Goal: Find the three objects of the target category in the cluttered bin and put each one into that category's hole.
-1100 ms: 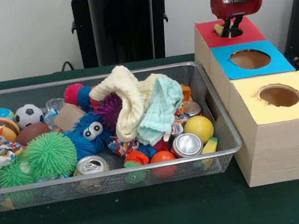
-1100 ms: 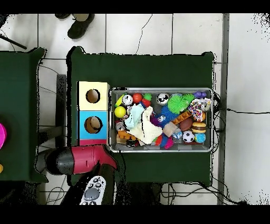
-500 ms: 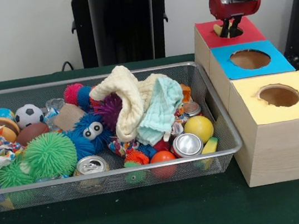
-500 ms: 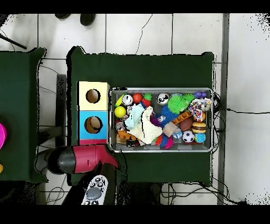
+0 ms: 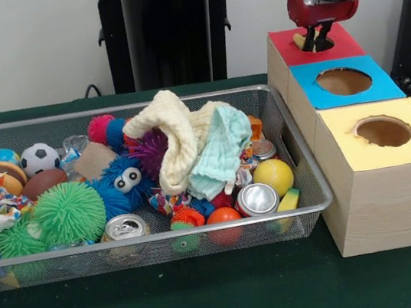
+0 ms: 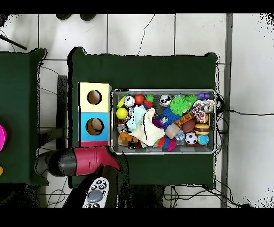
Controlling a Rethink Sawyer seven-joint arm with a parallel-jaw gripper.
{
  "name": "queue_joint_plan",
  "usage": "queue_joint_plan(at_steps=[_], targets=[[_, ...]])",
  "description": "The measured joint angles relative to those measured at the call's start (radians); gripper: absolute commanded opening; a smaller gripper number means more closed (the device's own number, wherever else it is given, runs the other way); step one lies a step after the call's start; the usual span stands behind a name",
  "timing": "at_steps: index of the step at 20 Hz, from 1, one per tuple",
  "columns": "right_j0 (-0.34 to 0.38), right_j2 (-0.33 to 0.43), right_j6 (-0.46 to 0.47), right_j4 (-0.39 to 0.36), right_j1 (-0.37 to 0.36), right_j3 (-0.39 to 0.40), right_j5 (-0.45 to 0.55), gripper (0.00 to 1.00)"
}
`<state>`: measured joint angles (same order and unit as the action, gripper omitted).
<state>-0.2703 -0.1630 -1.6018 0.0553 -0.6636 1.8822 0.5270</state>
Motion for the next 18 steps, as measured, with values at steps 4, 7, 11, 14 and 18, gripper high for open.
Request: queue_joint_plan(at_steps=[4, 7, 11, 14, 18], targets=[[-0.005, 0.000, 0.000, 0.000, 0.000, 0.000, 0.000, 1.00], [-0.005, 0.000, 0.000, 0.000, -0.001, 0.000, 0.000, 1.00], [-0.010, 0.000, 0.000, 0.000, -0.002, -0.001, 0.005, 1.00], [-0.010, 0.000, 0.000, 0.000, -0.002, 0.000, 0.005, 1.00], [-0.010, 0.000, 0.000, 0.000, -0.002, 0.000, 0.005, 1.00]])
